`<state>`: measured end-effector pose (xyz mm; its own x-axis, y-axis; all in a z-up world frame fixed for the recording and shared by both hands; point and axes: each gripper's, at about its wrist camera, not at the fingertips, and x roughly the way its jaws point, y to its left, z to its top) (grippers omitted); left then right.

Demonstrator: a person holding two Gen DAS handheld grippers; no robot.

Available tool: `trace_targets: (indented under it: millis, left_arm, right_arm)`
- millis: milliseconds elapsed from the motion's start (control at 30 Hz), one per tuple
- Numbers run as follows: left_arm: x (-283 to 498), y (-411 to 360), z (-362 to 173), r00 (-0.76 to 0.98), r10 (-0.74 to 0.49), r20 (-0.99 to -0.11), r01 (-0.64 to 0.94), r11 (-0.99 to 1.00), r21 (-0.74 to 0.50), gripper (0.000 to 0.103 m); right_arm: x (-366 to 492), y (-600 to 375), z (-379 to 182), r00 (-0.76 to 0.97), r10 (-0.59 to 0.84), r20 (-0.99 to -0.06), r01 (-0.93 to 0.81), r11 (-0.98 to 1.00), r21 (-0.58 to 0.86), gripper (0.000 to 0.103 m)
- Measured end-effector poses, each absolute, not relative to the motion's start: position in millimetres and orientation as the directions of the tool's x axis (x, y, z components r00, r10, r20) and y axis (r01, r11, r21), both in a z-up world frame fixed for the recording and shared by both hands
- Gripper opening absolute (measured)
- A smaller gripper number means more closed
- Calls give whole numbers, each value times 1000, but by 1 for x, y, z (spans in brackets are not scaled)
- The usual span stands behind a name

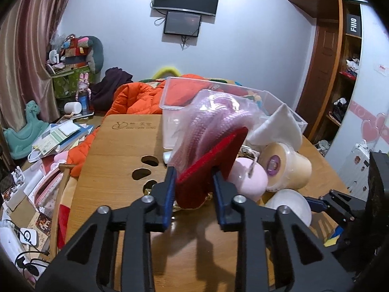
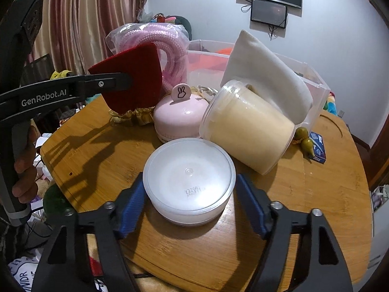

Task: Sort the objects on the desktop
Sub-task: 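Grasp the bagged pink cord with the left tool while the right grasps the white round container, then lift both held items and carry them toward the clear plastic bin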

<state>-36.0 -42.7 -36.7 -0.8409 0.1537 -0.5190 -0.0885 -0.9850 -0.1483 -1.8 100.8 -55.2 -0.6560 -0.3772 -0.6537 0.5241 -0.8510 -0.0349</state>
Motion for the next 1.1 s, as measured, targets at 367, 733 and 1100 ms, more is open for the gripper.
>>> trace_targets:
  millis: [367,733,1100]
  left_arm:
    - [-19,-27,-26,-853,179,-490,-138,-983,-119,9]
    - [-7,-19,-12,-859,203,-470,-164,-979,-123,8]
    - [5,-15,-1,-865,202,-459,-172,-979,-106,8]
  right_arm:
    - [0,97,-50,-654,-389,-649,527,-850,-22,63]
    - [5,109,-45,-661,-423,-619,525,-851,21,62]
    - [14,114,-37,-669,-444,-596,524,-851,45,62]
